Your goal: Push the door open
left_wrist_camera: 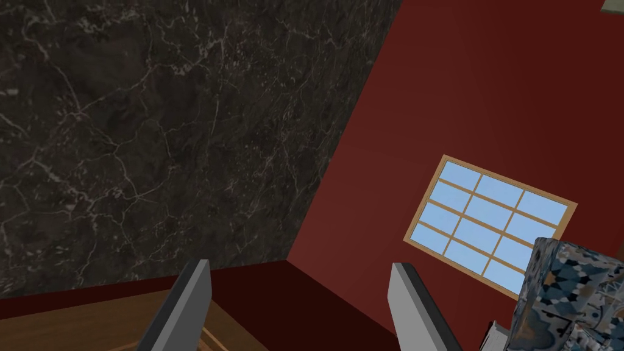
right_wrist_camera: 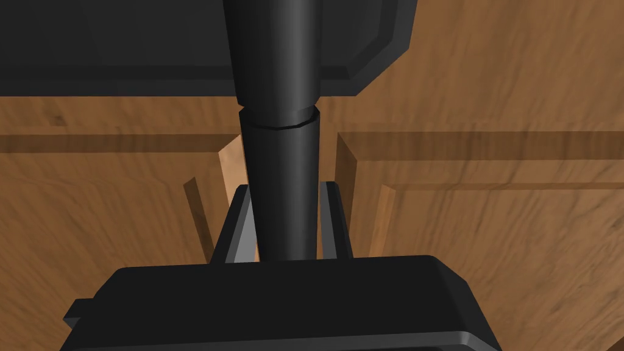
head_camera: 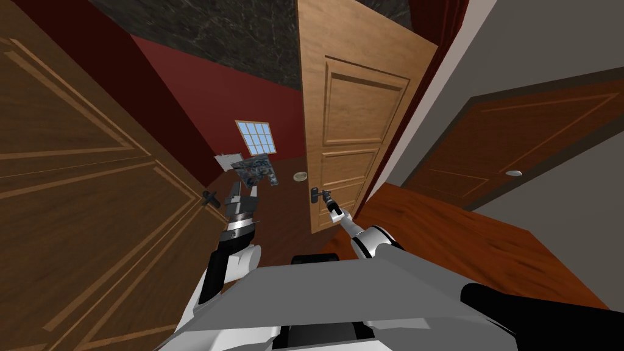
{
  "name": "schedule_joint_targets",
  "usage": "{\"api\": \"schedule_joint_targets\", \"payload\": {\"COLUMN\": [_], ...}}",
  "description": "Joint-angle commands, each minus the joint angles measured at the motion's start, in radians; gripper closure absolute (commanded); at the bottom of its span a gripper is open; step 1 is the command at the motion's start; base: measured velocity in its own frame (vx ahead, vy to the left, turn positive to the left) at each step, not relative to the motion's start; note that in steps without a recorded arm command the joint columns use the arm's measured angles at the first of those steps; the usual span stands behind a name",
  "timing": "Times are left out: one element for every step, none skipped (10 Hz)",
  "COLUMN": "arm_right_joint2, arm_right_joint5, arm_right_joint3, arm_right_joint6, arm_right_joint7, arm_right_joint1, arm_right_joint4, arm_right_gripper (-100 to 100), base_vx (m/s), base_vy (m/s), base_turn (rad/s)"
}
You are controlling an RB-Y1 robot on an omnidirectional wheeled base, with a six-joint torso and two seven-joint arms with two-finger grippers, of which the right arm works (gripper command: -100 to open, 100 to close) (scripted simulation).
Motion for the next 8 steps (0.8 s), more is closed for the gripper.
{"api": "schedule_joint_targets", "payload": {"arm_right_joint2": [-0.018,-0.022,-0.024,-0.026,-0.027,-0.027,-0.029,-0.029], "arm_right_joint5": [-0.002,-0.009,-0.012,-0.017,-0.019,-0.019,-0.025,-0.027], "arm_right_joint3": [-0.013,-0.035,-0.043,-0.057,-0.063,-0.063,-0.082,-0.088], "arm_right_joint6": [0.025,0.027,0.027,0.028,0.028,0.028,0.029,0.030], "arm_right_joint7": [0.011,0.021,0.024,0.030,0.033,0.033,0.041,0.044], "arm_right_joint1": [0.035,0.037,0.037,0.038,0.039,0.039,0.040,0.040], "arm_right_joint4": [-0.050,-0.071,-0.071,-0.070,-0.069,-0.069,-0.068,-0.067], "arm_right_gripper": [100,100,100,100,100,100,100,100], "base_vx": [0.108,0.122,0.138,0.134,0.119,0.081,0.102,0.137], "base_vy": [0.126,0.147,0.181,0.183,0.168,0.082,0.121,0.157], "base_turn": [-0.026,-0.081,-0.091,-0.074,-0.066,-0.039,-0.051,-0.072]}}
